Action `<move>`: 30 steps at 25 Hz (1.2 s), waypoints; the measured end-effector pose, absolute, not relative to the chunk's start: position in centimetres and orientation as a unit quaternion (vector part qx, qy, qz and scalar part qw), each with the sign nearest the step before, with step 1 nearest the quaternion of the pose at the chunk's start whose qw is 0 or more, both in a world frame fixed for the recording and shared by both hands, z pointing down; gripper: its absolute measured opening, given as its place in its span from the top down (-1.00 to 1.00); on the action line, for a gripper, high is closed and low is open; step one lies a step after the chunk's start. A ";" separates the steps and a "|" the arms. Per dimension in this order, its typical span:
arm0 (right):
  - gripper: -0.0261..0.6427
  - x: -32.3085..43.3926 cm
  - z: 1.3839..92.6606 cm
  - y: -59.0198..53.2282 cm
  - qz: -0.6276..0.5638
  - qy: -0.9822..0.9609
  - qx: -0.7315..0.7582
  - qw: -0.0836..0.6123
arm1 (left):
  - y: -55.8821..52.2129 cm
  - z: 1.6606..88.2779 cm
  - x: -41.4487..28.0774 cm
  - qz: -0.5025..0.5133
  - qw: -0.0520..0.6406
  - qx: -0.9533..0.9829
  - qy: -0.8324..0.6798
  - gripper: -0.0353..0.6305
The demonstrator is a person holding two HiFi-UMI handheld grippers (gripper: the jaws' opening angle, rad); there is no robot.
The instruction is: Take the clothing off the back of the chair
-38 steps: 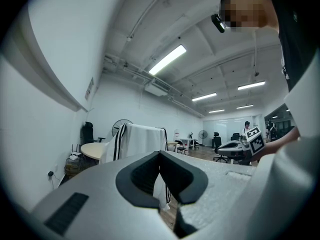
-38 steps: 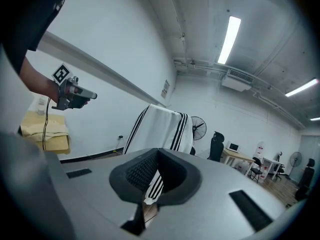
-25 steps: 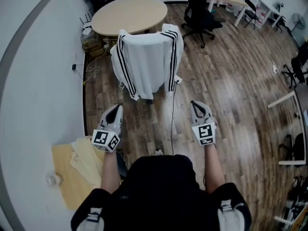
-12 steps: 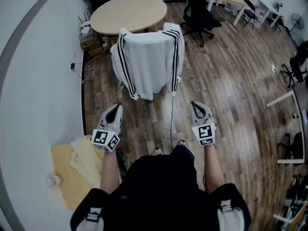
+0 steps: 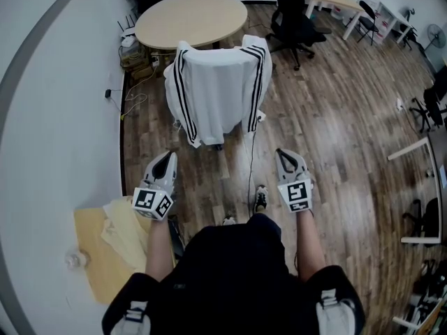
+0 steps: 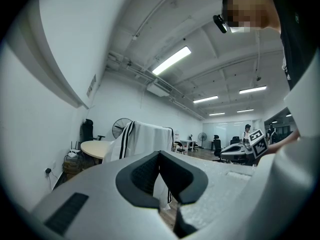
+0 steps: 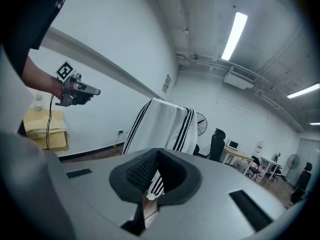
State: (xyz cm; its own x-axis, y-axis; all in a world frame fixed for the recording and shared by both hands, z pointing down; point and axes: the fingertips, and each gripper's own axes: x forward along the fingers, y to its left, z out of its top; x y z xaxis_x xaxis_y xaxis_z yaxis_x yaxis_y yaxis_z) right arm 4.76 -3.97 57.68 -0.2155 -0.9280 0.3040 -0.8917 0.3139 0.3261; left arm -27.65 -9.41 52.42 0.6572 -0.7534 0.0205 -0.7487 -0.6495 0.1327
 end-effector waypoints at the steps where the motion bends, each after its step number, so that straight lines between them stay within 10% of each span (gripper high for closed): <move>1: 0.94 4.9 57.6 -4.1 -0.040 -0.779 0.585 0.225 | -9.5 52.5 -27.5 -0.018 0.065 0.909 -0.412 0.89; 30: 0.94 7.2 58.2 -11.0 -0.045 -0.798 0.559 0.220 | -14.9 52.2 -25.0 -0.008 0.064 0.899 -0.433 0.89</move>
State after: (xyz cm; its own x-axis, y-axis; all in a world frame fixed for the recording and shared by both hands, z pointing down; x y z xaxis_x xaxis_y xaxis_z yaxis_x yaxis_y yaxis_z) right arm 7.16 -11.00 58.21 -0.2789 -0.9122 0.3003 -0.8725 0.3713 0.3176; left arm -24.96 -14.90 52.22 0.6253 -0.7792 0.0419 -0.7772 -0.6171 0.1227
